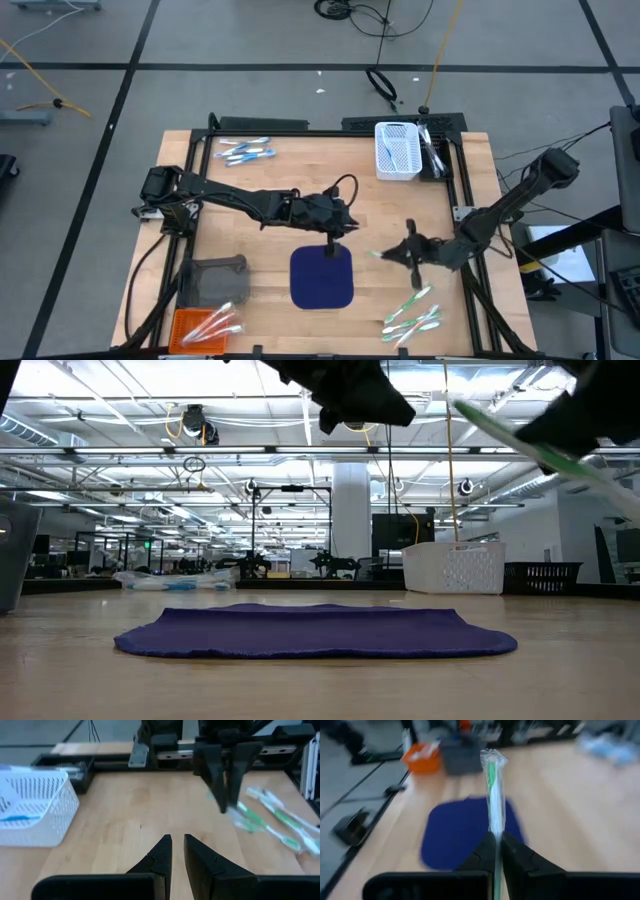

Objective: Pick & Place Toothbrushes
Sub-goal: Put the green toothbrush into the black bin

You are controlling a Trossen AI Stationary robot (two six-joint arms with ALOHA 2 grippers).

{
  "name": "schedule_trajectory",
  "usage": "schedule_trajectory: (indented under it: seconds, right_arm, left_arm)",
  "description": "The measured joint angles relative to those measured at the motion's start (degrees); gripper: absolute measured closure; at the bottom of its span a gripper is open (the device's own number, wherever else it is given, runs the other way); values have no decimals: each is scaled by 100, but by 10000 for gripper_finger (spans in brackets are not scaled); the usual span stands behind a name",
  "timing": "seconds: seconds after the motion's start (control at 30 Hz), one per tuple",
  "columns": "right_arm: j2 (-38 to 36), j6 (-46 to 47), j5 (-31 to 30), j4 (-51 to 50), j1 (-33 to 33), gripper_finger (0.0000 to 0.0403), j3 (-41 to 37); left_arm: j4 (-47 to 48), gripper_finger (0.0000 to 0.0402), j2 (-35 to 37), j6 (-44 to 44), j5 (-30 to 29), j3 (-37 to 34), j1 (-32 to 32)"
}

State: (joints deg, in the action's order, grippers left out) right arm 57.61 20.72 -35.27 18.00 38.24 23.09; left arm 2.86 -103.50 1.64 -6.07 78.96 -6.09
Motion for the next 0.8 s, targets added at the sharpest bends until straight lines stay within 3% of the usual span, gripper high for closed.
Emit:
schedule_trajectory:
  seconds: [0.23, 0.6, 0.8]
  right_arm:
    - [-290, -1607, -833, 1132, -2, 398, 0]
    - [-313, -3414, -839, 2761, -325, 398, 0]
    - [-313, -3772, -811, 3242, -574, 398, 0]
  left_arm:
    - [-652, 350, 0, -176, 0, 0, 0]
    - [-1298, 347, 0, -478, 307, 0, 0]
    - [-1480, 297, 0, -454, 408, 0, 14]
